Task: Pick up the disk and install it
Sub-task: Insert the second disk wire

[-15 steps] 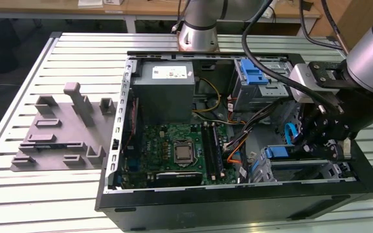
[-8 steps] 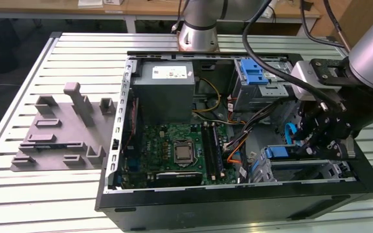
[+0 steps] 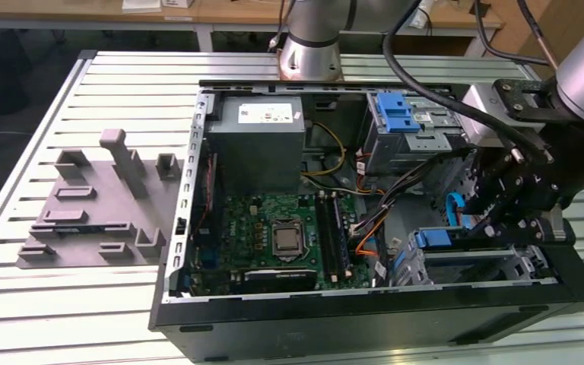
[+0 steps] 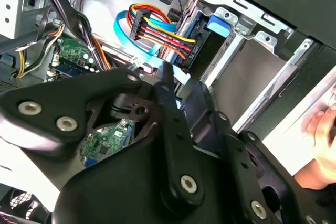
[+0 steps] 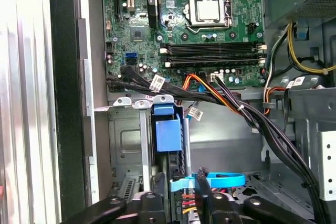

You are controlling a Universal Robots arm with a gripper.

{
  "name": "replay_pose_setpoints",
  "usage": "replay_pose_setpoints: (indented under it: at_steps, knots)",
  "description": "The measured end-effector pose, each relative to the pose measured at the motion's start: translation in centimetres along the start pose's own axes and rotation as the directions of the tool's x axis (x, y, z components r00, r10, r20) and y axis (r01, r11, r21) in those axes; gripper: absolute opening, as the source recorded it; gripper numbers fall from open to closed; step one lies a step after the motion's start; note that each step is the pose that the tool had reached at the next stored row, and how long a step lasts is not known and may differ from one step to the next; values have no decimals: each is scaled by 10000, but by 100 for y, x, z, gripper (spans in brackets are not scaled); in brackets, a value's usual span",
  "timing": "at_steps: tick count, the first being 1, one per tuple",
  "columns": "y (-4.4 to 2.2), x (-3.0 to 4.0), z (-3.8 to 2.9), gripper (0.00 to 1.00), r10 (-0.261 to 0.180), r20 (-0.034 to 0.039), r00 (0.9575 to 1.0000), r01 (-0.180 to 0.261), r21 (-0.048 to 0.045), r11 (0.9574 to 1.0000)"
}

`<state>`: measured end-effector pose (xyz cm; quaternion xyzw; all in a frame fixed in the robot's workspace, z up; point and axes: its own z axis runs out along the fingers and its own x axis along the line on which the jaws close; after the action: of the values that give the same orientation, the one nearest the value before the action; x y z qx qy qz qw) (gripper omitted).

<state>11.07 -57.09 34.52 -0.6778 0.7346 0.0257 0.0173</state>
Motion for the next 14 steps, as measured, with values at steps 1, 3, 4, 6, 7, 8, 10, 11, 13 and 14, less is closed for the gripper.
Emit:
replay_pose_setpoints:
  at_steps: [1,3,4,6,7,8,10,11,13,14]
  knots:
    - [0,0,0,35,0,0,10000,0,0,10000]
    - [0,0,0,29,0,0,10000,0,-1,10000]
    - [0,0,-1,23,0,-1,10000,0,-1,10000]
    - [0,0,-1,17,0,-2,10000,0,-2,10000]
    - [0,0,-1,11,0,-2,10000,0,-2,10000]
    - [0,0,-1,11,0,-2,10000,0,-2,10000]
    - [0,0,-1,11,0,-2,10000,0,-3,10000]
    - [0,0,-1,11,0,-2,10000,0,-3,10000]
    - [0,0,-1,11,0,-2,10000,0,-5,10000]
    - [0,-1,-1,11,0,-2,10000,0,-5,10000]
